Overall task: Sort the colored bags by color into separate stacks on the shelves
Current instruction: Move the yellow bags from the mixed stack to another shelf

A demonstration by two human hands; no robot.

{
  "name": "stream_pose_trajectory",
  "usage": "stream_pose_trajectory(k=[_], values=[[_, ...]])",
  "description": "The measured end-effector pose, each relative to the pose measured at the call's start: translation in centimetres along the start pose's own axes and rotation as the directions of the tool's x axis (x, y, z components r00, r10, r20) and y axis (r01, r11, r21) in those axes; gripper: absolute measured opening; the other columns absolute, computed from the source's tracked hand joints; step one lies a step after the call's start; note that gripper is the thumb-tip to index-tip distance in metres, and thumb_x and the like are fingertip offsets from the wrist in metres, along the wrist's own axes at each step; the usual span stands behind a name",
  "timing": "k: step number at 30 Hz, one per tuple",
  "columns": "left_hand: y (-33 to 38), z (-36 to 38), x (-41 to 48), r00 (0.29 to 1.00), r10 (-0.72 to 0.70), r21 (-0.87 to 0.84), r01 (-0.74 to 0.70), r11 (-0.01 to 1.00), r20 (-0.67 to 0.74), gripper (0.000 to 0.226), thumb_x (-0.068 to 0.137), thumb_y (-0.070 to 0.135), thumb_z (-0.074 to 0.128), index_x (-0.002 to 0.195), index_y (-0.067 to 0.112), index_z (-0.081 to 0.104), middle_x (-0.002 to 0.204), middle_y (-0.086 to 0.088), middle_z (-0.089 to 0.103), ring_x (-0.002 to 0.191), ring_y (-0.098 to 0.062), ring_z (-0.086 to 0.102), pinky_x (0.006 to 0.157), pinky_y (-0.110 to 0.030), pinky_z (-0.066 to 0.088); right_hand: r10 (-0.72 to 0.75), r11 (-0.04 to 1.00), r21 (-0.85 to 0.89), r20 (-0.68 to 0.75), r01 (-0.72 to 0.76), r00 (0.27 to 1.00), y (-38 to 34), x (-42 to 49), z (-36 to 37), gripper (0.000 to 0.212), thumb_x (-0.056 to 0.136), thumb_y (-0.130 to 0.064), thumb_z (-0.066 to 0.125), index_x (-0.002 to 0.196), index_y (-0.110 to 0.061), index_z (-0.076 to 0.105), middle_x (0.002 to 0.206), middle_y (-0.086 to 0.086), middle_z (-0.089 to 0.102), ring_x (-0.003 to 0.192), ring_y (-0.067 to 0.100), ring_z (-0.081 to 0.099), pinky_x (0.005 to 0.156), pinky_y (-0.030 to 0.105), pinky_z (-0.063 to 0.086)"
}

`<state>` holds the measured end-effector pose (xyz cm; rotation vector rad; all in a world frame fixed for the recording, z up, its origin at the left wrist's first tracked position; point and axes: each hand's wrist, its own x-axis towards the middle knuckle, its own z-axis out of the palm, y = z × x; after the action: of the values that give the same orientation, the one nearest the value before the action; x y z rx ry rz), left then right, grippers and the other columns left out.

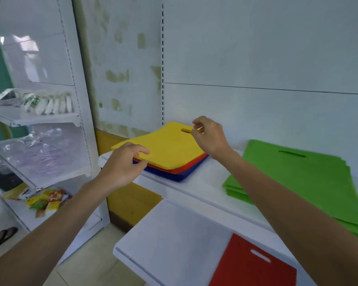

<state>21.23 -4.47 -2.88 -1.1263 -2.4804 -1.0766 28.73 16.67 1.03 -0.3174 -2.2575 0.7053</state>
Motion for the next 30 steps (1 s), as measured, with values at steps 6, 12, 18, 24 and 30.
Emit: stream_pose_trajectory(k=[6,12,18,24,30], values=[[-3.2,-1.4,5.7,0.999,-0.004,-0.075,0.0,0.997,-0.041,0.018,0.09,0.016,0.056,0.105,0.022,0.064,0.114,0.003,0.055,0.1,-0.008,0.051,0.081,-0.025,0.039,0.079,0.997,0.017,-0.003,-0.079,0.997,0.5,4.0,2.9,0.029,0.092,-0.01,0.05,0.119,-0.003,0.056,0.114,0.009,0.061,0.105,0.02,0.056,0.077,0.019,0.039],[-6.9,0.2,12.1,0.994,0.088,-0.098,-0.082,0.992,0.061,0.02,0.089,0.014,0.057,0.107,0.019,0.063,0.115,0.001,0.057,0.104,-0.011,0.053,0.083,-0.024,0.037,0.182,0.973,-0.115,-0.146,-0.2,0.972,3.1,6.1,2.3,0.026,0.09,-0.01,0.052,0.115,-0.005,0.058,0.111,0.008,0.063,0.098,0.017,0.057,0.075,0.016,0.038],[-12.1,0.9,18.5,0.972,-0.072,-0.124,0.102,0.987,0.224,0.027,0.089,0.021,0.056,0.114,0.012,0.059,0.119,-0.005,0.059,0.105,-0.017,0.052,0.082,-0.026,0.037,0.419,0.868,-0.153,-0.287,-0.473,0.861,4.3,5.9,2.1,0.027,0.091,-0.011,0.053,0.116,-0.004,0.057,0.109,0.009,0.06,0.087,0.018,0.055,0.071,0.024,0.043],[-14.8,3.8,20.5,0.929,-0.068,-0.131,0.123,0.984,0.363,0.036,0.088,0.033,0.058,0.116,0.01,0.058,0.121,-0.01,0.058,0.108,-0.026,0.054,0.082,-0.03,0.039,0.645,0.612,-0.355,-0.292,-0.706,0.706,3.0,4.4,6.7,0.028,0.093,-0.024,0.051,0.077,0.0,0.046,0.078,0.013,0.055,0.076,0.025,0.053,0.067,0.033,0.046],[-15.7,4.9,20.0,0.979,-0.044,-0.251,0.094,0.963,0.198,0.033,0.086,0.025,0.063,0.111,0.004,0.061,0.114,-0.013,0.062,0.106,-0.027,0.057,0.077,-0.025,0.037,0.637,0.605,-0.189,-0.466,-0.773,0.613,4.7,2.7,10.1,0.033,0.087,-0.028,0.062,0.067,-0.004,0.05,0.063,0.004,0.046,0.069,0.025,0.05,0.052,0.028,0.031]])
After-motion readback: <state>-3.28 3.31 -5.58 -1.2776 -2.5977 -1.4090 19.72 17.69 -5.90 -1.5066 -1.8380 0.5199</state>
